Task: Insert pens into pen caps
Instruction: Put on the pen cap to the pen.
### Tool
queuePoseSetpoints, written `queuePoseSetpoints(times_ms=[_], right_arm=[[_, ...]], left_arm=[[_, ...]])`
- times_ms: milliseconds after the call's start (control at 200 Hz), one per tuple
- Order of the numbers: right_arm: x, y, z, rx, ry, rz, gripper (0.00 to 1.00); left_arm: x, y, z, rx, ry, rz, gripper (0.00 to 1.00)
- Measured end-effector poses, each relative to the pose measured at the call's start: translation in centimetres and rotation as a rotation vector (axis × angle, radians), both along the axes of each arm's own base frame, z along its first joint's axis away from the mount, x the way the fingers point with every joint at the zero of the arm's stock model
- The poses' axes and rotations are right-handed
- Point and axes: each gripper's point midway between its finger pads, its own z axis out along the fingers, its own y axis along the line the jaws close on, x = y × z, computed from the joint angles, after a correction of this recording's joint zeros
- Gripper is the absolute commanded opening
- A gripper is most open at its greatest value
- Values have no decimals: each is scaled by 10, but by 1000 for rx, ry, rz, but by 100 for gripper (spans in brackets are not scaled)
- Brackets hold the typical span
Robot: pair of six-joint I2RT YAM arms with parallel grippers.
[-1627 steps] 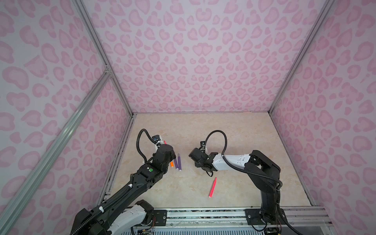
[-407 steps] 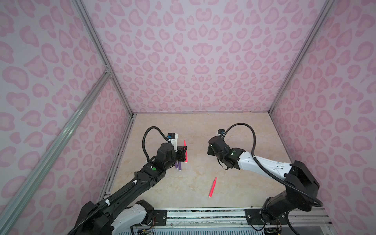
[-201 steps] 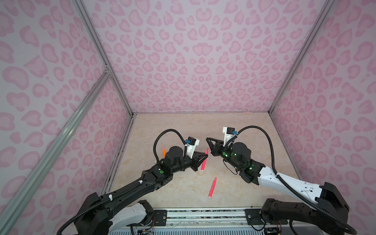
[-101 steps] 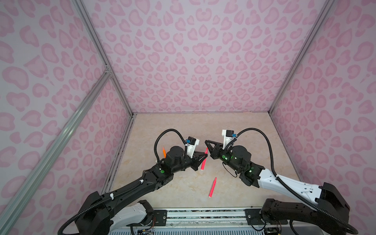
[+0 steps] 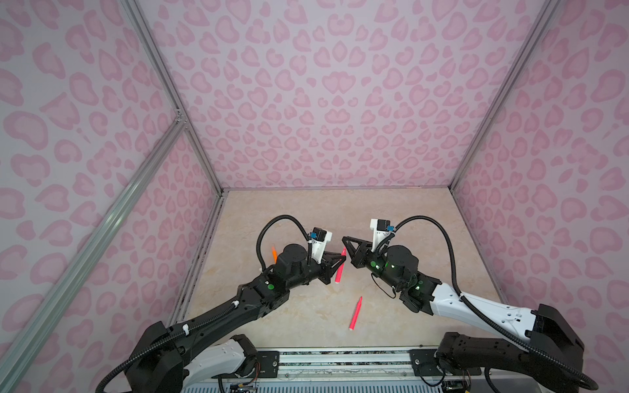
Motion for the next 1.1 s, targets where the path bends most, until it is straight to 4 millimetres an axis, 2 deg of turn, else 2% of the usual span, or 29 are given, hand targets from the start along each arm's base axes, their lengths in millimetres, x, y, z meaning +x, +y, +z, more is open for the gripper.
queuePoseSetpoints(times_ms=[510,1100], right_arm=[[-14,17,-3,49,-24,37,0],[-31,19,6,148,-67,84,0]], left_arm=[[0,16,1,-70,74,0,3],[-14,23,14,-185,108,-84,3]])
